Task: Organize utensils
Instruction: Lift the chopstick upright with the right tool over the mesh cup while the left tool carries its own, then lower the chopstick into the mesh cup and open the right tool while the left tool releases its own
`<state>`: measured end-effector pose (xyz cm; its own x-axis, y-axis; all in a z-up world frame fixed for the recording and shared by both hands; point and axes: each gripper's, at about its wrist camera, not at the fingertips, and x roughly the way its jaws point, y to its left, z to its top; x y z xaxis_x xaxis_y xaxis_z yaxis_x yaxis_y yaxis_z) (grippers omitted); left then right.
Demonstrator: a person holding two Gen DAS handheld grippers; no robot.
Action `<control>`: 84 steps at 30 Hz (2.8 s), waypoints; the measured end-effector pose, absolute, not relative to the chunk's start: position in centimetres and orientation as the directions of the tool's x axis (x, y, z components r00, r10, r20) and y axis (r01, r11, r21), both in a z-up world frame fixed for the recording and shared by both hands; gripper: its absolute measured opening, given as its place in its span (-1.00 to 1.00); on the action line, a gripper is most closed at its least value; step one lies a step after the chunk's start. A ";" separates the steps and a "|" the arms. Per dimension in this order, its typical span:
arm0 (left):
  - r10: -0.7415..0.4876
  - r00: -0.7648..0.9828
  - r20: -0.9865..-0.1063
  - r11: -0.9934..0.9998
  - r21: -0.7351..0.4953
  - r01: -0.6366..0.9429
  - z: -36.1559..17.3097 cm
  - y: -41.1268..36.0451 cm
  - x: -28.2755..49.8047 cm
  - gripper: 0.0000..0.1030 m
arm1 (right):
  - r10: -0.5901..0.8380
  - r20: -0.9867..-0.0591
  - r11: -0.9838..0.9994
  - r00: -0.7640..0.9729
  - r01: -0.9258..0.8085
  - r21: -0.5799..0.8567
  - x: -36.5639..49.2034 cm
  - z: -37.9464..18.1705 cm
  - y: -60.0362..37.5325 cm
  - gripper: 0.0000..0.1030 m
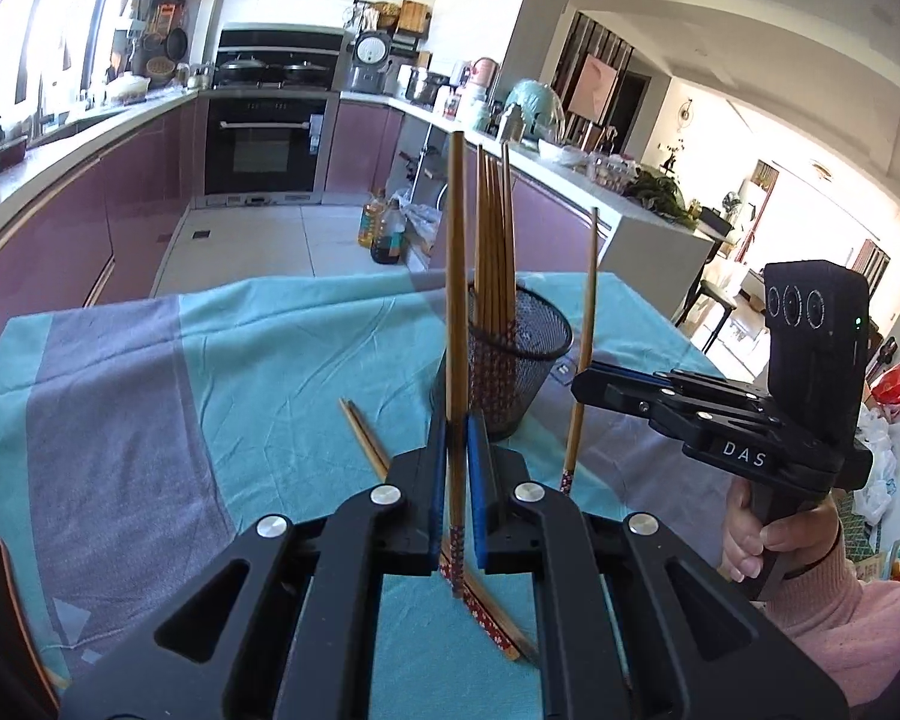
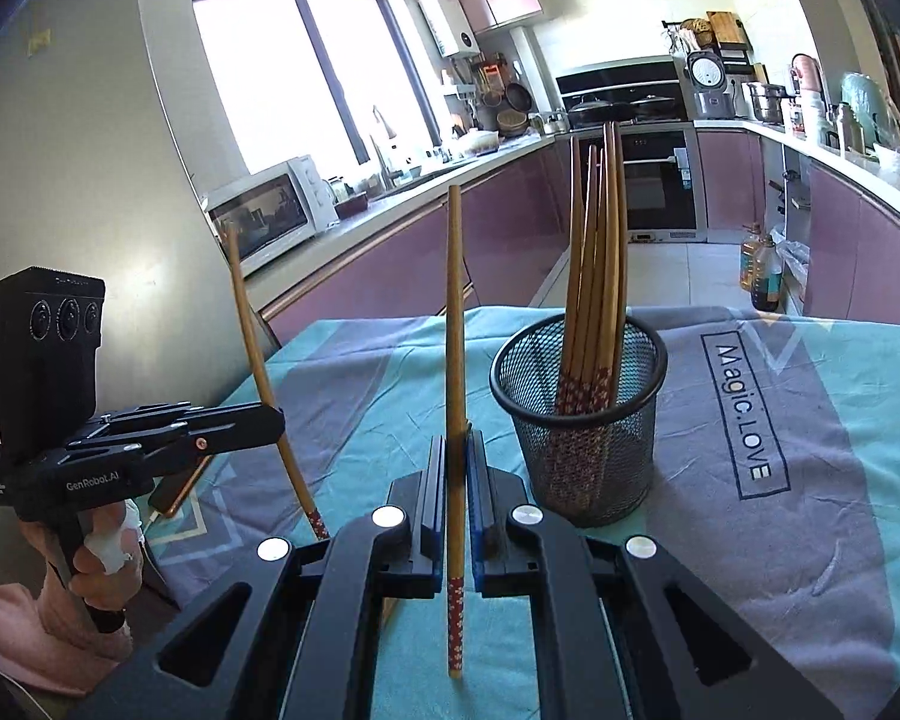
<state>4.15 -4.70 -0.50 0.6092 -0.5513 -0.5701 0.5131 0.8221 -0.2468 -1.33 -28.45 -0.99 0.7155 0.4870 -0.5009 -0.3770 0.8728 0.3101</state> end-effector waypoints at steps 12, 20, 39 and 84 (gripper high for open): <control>-0.570 0.636 -0.520 0.815 -0.259 0.519 1.7 -5.1 5.0 -0.85 | 0.479 -0.444 0.875 0.757 -0.372 0.310 -1.0 1.1 -29.8 -0.89; -0.594 0.644 -0.482 0.799 -0.266 0.539 3.1 -6.0 6.1 -0.85 | 0.465 -0.408 0.882 0.786 -0.373 0.287 -0.6 2.6 -30.4 -0.89; -0.627 0.672 -0.394 0.772 -0.199 0.604 7.8 -8.7 7.4 -0.85 | 0.432 -0.334 0.900 0.838 -0.374 0.225 -0.1 6.4 -31.0 -0.89; -0.533 0.645 -0.548 0.801 -0.080 0.594 5.6 -14.1 9.2 -0.85 | 0.374 -0.458 0.926 0.806 -0.302 0.225 5.0 3.0 -29.9 -0.89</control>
